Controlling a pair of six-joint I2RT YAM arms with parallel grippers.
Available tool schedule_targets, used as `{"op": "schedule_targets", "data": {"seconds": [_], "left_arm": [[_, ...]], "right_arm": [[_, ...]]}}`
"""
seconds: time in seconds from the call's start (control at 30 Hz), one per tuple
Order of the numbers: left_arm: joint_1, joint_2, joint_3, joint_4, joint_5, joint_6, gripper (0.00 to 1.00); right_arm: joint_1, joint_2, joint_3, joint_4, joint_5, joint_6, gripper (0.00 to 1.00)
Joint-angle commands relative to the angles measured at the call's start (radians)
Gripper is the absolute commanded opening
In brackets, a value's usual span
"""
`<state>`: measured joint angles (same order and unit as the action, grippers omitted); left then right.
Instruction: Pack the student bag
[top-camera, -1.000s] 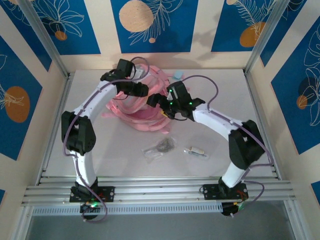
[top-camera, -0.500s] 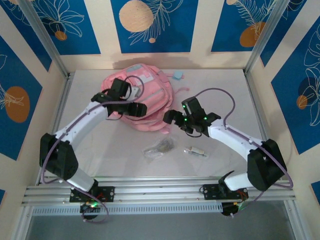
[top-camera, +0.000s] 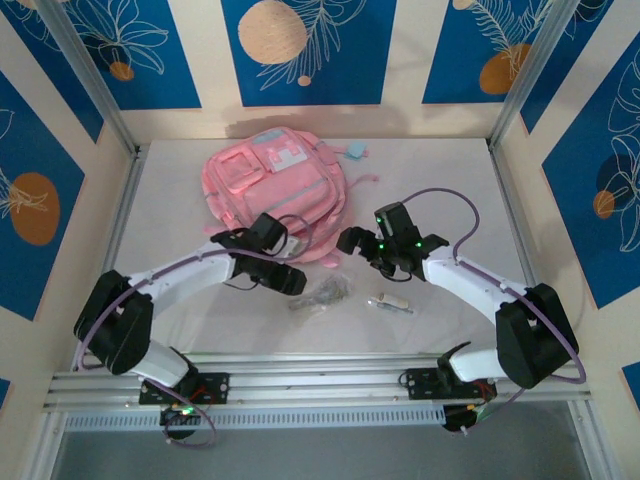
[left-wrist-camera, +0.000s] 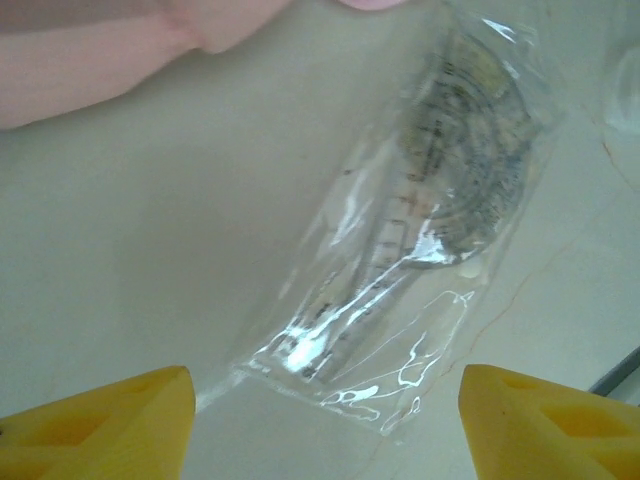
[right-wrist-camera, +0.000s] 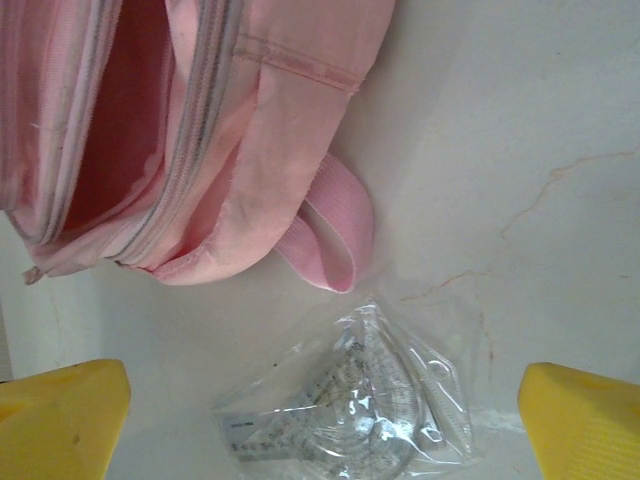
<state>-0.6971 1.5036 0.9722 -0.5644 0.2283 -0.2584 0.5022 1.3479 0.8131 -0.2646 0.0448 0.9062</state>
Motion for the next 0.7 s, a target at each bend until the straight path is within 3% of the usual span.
{"op": "schedule_targets", "data": {"seconds": [0.0, 0.37, 0.67], "left_arm": [[-0.07, 0.067, 0.037, 0.023, -0.031, 0.078, 0.75], [-0.145, 0.267, 0.147, -0.032, -0.119, 0.222, 0.9], [-0.203, 0.371, 0.132, -0.048, -0.214, 0.259, 0.89]], "right_arm": [[-0.013, -0.02, -0.032, 0.039, -0.042, 0.023, 1.0], [-0.088, -0.113, -0.14, 0.093, -0.077, 0.068, 0.99], [-0.172, -0.225, -0.221, 0.102, -0.071, 0.096, 1.0]]}}
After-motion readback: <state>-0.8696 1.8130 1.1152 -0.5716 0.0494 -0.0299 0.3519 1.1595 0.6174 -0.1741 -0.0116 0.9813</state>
